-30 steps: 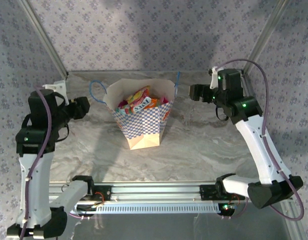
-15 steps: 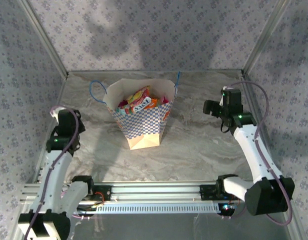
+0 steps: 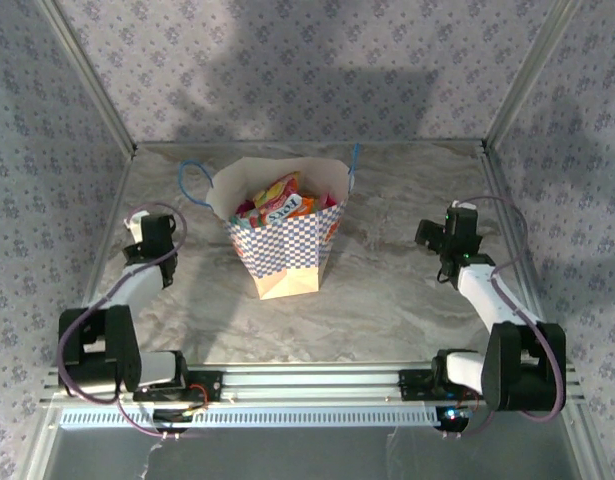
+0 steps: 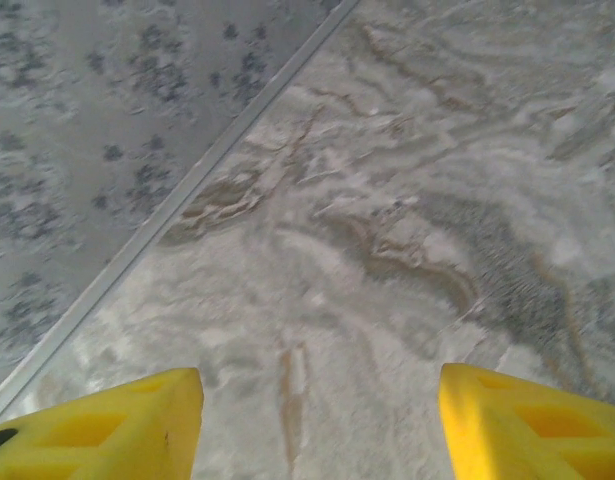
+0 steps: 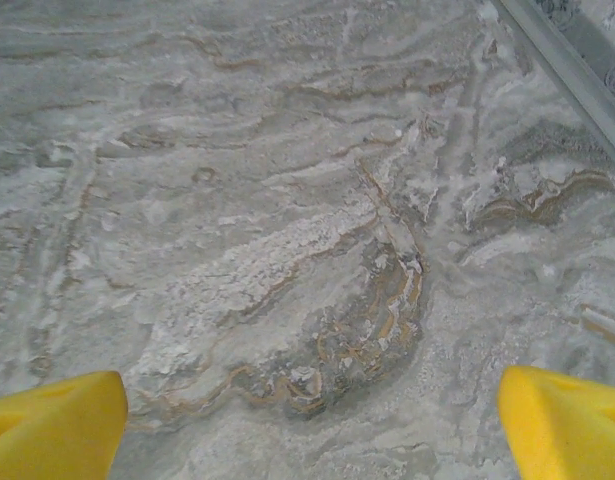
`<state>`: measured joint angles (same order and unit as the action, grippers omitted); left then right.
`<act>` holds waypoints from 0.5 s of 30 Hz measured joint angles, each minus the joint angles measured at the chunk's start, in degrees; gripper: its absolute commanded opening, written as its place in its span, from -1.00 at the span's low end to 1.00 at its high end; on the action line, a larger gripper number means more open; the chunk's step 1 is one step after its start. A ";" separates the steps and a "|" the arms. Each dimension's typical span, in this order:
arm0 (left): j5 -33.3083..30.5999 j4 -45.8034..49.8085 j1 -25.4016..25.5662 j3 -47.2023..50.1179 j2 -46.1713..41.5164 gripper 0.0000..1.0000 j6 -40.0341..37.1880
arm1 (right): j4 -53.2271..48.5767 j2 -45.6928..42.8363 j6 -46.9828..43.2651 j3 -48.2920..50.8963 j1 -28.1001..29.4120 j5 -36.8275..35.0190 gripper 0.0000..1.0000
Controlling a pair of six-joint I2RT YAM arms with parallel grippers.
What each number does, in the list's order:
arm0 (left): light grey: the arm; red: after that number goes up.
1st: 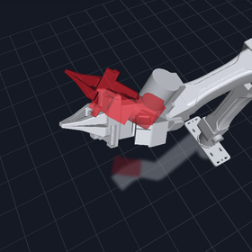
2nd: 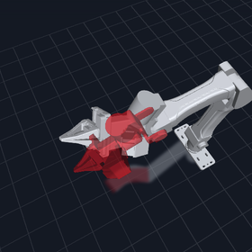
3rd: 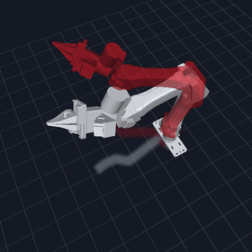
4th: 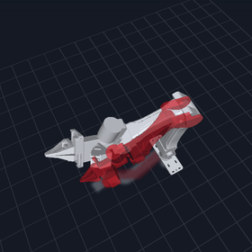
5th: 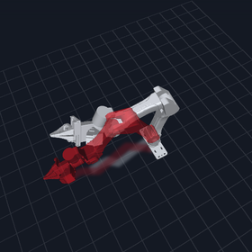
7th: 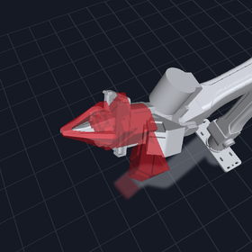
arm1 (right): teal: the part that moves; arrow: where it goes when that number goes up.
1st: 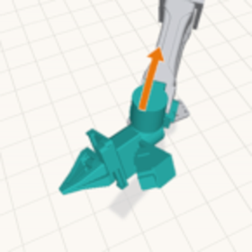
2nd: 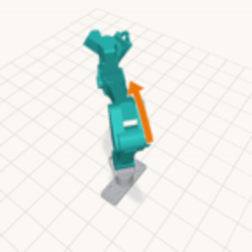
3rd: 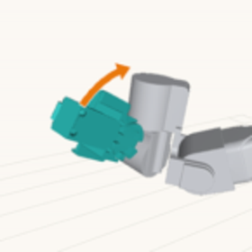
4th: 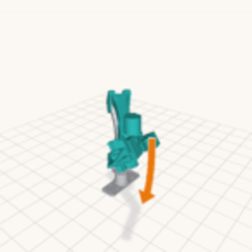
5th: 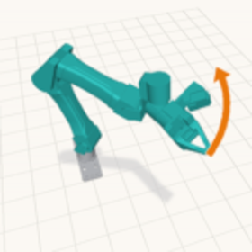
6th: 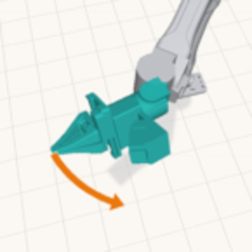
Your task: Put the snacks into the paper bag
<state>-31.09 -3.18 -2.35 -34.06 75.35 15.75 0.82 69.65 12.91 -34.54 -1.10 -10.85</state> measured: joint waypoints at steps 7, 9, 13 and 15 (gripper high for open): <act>3.87 -12.22 -0.28 0.04 8.76 0.32 -1.36 | 16.04 2.43 -3.15 7.04 -1.03 -0.33 0.99; 5.40 -14.32 -0.28 -0.07 10.58 0.32 -1.79 | 19.56 3.37 -4.44 7.78 -1.31 0.07 0.99; 9.44 -15.74 -0.17 -0.61 12.57 0.34 -3.82 | 24.98 4.44 -5.51 9.38 -1.68 0.37 0.99; 10.54 -17.55 0.28 -0.48 12.52 0.35 -4.96 | 26.71 6.14 -5.49 9.66 -1.77 0.59 1.00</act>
<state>-20.56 -20.73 -2.07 -34.54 87.88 10.79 27.53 75.79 7.42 -24.88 -2.87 -10.26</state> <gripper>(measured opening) 0.673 0.997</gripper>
